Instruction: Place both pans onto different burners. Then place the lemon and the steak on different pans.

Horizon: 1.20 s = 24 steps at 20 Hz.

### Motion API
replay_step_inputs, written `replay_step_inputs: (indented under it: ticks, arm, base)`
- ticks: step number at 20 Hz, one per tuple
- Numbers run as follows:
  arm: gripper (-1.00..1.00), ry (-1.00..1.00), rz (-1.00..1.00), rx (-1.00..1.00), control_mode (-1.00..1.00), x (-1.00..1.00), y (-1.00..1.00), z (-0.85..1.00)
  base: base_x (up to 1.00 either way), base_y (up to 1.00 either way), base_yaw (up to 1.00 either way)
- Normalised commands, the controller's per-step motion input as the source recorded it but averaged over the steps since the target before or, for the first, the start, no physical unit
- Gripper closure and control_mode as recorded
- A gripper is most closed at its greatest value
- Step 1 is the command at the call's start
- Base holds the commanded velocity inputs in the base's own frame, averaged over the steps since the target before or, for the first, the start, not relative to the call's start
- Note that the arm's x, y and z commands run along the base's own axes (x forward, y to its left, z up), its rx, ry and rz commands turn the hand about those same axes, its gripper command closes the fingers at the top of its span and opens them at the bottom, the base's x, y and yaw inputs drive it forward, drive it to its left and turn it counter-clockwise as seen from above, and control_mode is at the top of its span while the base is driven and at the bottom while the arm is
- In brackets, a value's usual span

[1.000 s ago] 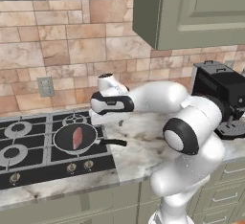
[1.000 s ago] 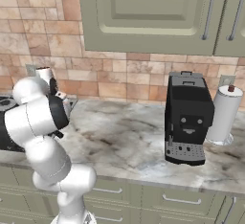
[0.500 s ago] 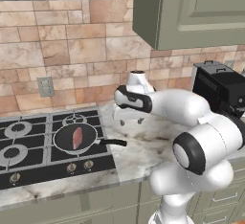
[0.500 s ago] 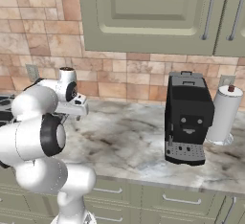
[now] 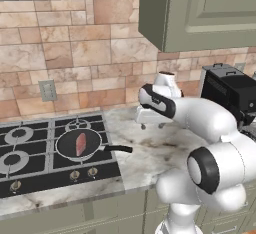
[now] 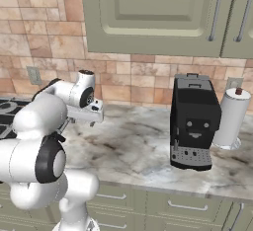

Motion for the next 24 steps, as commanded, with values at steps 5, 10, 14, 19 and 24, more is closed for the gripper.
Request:
replay_step_inputs:
  ticks: [5,10,14,19,24]
  arm:
    - [-1.00,0.00,0.00,0.01,-1.00,-0.23,-0.17,0.01]
    - [-1.00,0.00,0.00,0.03,-1.00,-0.21,-0.06,0.00]
    - [-1.00,0.00,0.00,0.01,-1.00,-0.17,-0.18,0.00]
    - [-1.00,-0.05,0.00,-0.05,-1.00,-0.14,-0.11,0.00]
    - [-1.00,-0.06,0.00,-0.09,-1.00,-0.26,-0.07,0.00]
  base:
    - [0.00,0.00,0.00]
    - [0.00,0.00,0.00]
    - [0.00,0.00,0.00]
    - [0.00,0.00,0.00]
    - [0.00,0.00,0.00]
